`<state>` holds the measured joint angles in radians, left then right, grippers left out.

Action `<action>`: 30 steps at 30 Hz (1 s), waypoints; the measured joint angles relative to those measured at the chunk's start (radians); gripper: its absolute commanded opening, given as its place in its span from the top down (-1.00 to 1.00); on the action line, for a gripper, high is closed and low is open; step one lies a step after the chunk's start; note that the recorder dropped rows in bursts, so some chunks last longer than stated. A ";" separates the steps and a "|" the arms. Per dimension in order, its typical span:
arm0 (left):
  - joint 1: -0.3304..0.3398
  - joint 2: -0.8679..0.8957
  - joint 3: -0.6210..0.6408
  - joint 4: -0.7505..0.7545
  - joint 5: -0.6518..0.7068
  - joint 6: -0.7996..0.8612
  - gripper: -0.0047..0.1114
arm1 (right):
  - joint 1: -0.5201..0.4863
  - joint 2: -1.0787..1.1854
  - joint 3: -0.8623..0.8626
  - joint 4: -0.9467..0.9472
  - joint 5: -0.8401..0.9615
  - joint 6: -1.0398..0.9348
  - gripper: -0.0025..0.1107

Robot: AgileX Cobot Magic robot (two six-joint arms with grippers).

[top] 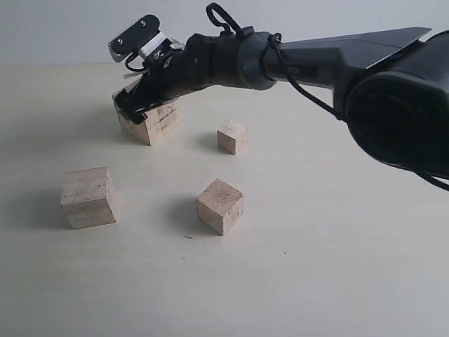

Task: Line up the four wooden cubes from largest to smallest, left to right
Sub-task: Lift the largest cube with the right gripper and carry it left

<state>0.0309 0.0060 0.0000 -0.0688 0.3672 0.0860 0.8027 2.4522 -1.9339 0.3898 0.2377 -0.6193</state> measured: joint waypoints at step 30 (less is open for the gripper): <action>0.000 0.000 0.000 0.000 0.000 0.000 0.92 | -0.002 -0.161 -0.013 0.422 0.362 -0.336 0.96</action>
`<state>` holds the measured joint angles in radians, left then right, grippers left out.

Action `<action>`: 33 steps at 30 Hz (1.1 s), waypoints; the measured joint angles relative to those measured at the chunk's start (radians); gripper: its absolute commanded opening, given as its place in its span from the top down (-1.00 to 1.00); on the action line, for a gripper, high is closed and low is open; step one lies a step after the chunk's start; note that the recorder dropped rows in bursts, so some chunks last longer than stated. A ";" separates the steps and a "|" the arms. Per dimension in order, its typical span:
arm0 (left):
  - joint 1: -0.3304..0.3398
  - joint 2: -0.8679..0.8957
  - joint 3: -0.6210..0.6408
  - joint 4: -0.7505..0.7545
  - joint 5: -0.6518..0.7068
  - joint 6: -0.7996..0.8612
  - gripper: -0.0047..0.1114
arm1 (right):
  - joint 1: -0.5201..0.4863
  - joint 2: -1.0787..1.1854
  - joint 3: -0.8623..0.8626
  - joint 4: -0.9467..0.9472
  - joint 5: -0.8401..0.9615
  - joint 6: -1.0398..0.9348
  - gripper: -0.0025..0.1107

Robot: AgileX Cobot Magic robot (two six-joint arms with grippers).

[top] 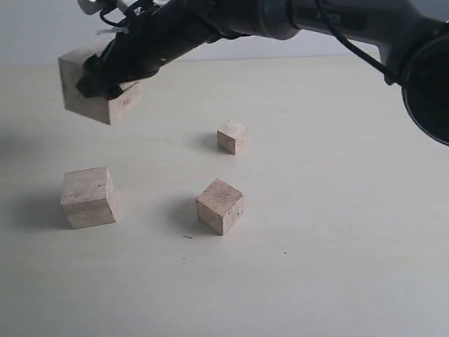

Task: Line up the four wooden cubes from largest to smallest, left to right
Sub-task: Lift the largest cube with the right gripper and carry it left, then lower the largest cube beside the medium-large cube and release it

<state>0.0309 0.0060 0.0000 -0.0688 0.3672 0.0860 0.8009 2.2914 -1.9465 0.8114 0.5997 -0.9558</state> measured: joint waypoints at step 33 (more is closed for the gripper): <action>0.000 0.000 0.000 0.000 0.000 0.000 0.92 | 0.154 0.159 0.000 0.450 0.149 -0.686 0.96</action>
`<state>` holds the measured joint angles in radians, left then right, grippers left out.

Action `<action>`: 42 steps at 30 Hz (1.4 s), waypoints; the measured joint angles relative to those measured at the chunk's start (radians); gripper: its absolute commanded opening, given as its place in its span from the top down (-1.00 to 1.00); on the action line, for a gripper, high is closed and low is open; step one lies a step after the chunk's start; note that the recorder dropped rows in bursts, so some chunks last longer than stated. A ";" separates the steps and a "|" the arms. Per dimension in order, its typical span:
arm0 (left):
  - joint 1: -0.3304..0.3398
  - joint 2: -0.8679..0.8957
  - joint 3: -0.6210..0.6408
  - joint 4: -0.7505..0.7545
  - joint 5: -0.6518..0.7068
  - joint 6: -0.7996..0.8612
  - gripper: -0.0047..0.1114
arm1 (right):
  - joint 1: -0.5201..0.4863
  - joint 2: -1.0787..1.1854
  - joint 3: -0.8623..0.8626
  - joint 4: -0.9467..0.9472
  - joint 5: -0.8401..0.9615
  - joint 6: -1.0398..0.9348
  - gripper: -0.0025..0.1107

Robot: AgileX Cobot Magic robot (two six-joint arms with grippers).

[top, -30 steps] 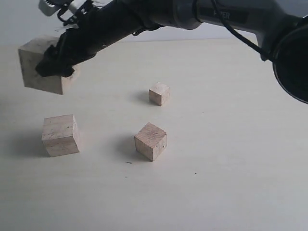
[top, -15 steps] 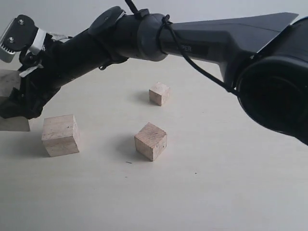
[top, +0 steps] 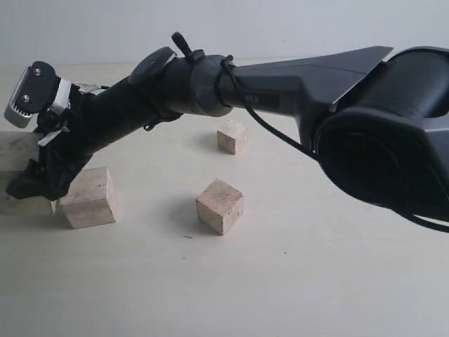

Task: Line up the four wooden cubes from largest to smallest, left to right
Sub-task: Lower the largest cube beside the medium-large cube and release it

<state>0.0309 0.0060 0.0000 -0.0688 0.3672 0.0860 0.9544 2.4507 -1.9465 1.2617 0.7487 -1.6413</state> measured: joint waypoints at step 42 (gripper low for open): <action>0.000 0.000 0.000 0.000 0.000 0.000 0.92 | -0.114 -0.008 0.000 -0.442 0.110 0.329 -0.34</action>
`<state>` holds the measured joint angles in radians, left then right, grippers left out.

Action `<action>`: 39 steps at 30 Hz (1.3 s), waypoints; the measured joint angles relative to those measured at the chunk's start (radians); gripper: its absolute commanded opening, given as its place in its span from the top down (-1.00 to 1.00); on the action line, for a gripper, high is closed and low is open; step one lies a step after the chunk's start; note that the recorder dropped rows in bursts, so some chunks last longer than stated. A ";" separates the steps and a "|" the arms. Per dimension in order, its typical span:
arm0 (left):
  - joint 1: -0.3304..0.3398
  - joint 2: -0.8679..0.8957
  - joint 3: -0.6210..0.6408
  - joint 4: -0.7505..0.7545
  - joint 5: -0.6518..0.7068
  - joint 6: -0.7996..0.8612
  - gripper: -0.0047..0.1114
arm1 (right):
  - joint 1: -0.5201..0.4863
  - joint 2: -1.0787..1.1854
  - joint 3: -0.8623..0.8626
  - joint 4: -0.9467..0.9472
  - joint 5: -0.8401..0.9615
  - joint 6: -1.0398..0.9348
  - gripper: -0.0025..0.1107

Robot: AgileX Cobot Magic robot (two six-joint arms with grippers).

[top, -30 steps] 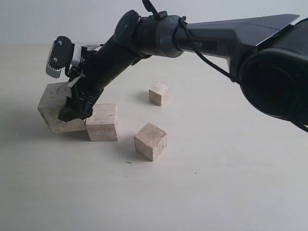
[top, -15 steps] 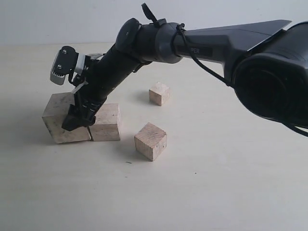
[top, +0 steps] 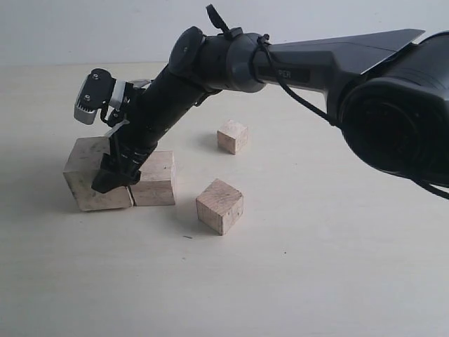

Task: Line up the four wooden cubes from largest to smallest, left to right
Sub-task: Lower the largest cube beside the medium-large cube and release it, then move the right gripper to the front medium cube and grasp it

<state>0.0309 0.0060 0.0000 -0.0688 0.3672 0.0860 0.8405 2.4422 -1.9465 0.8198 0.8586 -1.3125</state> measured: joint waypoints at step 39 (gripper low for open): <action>0.000 0.000 0.000 0.000 0.000 0.000 0.92 | -0.021 -0.460 0.057 -0.655 0.353 0.860 -0.52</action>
<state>0.0309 0.0060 0.0000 -0.0688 0.3672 0.0860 0.8194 1.9826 -1.8892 0.1643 1.2119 -0.4524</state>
